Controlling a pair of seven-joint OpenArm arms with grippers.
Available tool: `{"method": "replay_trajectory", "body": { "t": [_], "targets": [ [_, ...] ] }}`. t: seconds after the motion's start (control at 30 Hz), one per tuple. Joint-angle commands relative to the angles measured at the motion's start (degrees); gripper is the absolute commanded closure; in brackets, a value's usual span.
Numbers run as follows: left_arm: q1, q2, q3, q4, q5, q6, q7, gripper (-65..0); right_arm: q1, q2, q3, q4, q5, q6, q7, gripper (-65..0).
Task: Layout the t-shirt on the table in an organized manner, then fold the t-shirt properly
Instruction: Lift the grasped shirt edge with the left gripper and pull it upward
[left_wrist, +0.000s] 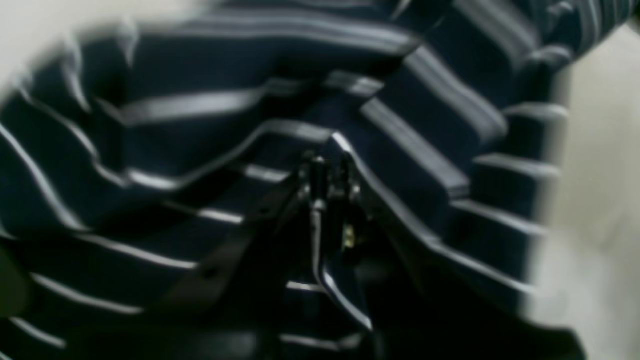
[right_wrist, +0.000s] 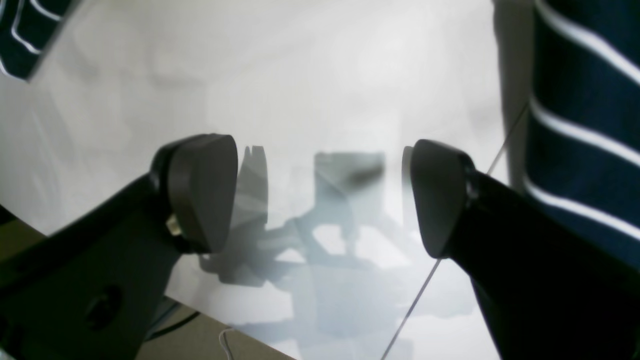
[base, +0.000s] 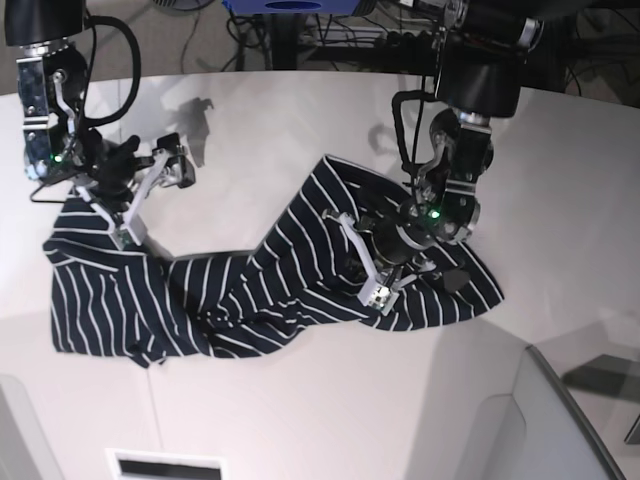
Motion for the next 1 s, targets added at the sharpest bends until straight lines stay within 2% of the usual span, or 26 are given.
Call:
{"method": "replay_trajectory", "body": {
  "t": [0.0,0.23,0.37,0.5,0.63,0.77,0.9,0.97],
  "targets": [
    [0.1,0.1,-0.1,4.2,-0.4,-0.3,0.9,0.0,0.9,0.5,0.3,0.8,0.7,0.3,1.0,-51.0],
    [13.3,-3.2,0.7,28.1,-0.5,-0.3,9.3,0.0,2.2,2.1,0.8,1.0,1.0,0.3,1.2,-51.0],
    [20.9,-4.5,2.1,34.7,-0.3,-0.4,11.7,0.0,2.8,1.8,8.8,1.0,0.8,0.3,1.2,-51.0],
    [26.0,-7.2,8.6,34.7,-0.3,-0.4,11.7,0.0,5.7,2.3,15.7,0.1,0.6,0.3,1.2,-51.2],
    [27.6,-7.4,13.1,30.0,-0.3,-0.3,10.2,0.0,11.0,4.2,16.5,-5.4,0.6,0.3,1.3,-51.2],
    [27.9,-7.4,16.3,24.5,-0.2,-0.2,9.3,0.0,15.6,4.3,16.4,-14.5,0.6,0.3,5.5,-51.2],
    [27.9,-7.5,16.8,21.9,-0.2,4.0,9.2,0.0,17.3,4.4,16.3,-20.8,0.6,0.3,8.2,-51.2],
    [28.5,-8.5,16.4,23.9,-0.5,5.0,9.2,0.0,17.3,5.0,16.3,-21.6,0.6,0.3,8.8,-51.2]
  ]
}}
